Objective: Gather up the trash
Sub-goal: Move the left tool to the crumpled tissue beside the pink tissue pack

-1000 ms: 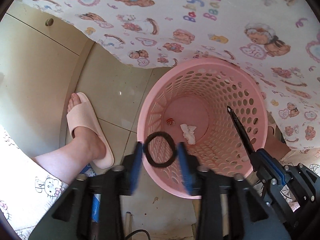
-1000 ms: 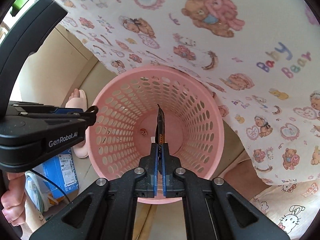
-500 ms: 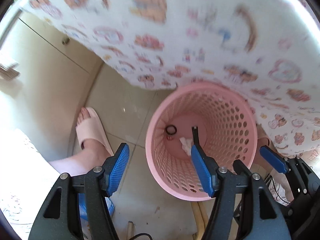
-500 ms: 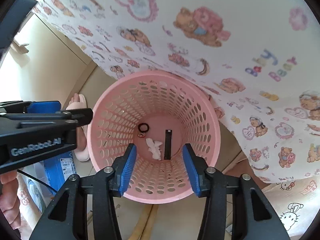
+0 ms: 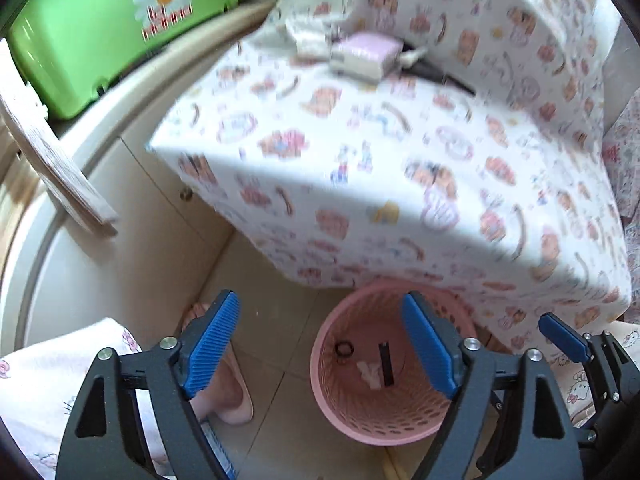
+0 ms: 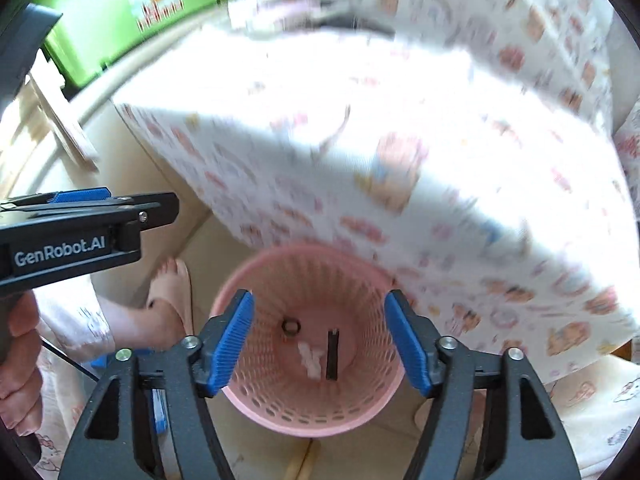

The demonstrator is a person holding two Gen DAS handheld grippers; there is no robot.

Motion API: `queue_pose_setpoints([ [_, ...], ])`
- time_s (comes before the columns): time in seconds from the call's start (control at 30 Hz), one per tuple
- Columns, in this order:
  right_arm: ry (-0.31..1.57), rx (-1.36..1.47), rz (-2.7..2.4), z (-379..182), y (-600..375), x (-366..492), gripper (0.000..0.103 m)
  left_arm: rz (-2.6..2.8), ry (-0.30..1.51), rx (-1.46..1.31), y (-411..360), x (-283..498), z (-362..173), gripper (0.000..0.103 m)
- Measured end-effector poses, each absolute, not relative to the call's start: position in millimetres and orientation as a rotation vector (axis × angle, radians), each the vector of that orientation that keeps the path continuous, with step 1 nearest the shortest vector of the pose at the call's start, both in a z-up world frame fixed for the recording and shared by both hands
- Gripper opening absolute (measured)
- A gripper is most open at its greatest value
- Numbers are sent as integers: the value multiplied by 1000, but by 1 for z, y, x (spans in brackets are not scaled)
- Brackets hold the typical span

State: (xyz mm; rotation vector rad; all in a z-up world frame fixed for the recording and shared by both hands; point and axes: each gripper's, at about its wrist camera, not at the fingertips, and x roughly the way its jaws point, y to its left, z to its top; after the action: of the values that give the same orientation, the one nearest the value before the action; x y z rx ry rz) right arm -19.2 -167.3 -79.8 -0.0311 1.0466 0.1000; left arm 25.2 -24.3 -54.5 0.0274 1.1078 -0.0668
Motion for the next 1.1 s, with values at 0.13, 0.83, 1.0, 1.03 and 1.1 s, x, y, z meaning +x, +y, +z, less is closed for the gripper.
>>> queue_pose_setpoints([
  [0.13,947,-43,77,-53,-171,-28,75,-77,1021,18,-21,26,-29,88],
  [0.83,611,33,-19,95,-244,76,83,-92,766,8,-14,138,86,101],
  [1.0,597,48,-59,88,-262,104,84,-104,823,-12,-11,167,70,101],
  [1.03,606,53,-64,83,-265,109,84,-101,825,-5,-11,170,65,101],
  [1.1,632,74,-75,70,-272,117,84,-86,833,3,-10,176,54,101],
])
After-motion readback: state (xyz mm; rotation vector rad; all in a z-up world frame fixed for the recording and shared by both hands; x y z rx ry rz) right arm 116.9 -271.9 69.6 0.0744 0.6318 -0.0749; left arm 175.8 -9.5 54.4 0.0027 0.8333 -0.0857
